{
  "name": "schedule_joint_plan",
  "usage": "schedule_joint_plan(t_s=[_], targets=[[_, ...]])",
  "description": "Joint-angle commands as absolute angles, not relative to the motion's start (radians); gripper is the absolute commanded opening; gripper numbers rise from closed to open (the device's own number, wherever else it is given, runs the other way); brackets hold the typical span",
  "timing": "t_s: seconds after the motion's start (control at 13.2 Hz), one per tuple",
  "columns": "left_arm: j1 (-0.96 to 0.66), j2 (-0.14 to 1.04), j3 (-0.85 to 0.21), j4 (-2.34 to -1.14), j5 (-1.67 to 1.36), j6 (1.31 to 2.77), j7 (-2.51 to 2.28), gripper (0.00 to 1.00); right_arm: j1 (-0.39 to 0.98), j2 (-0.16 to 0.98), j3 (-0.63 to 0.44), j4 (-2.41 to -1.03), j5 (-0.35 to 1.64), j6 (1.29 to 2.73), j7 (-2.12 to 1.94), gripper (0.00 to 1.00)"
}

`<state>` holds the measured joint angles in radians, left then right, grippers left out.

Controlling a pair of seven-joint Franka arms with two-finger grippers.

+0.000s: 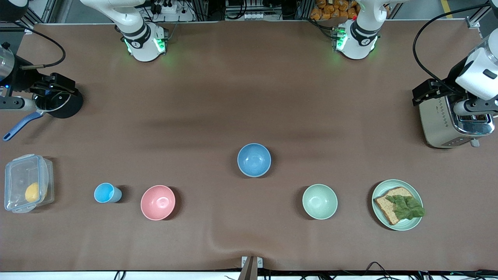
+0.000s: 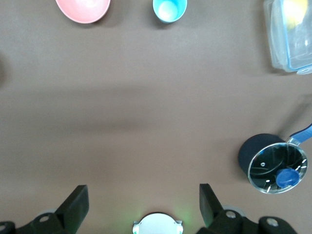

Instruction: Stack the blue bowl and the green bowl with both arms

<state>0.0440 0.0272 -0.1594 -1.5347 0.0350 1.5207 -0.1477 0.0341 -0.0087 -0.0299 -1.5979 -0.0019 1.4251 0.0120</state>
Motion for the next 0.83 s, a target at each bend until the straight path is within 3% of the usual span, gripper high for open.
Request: schedule_joint_plan(t_s=[0.0, 0.76], targets=[[0.048, 0.011, -0.153, -1.546, 0.012, 1.534, -0.12, 1.0, 0.009, -0.017, 0.0, -1.606, -0.034, 1.454, 0.012, 1.0], [0.046, 0.021, -0.153, -1.531, 0.015, 1.534, -0.12, 1.0, 0.008, -0.014, 0.002, -1.608, -0.032, 1.468, 0.008, 1.0]])
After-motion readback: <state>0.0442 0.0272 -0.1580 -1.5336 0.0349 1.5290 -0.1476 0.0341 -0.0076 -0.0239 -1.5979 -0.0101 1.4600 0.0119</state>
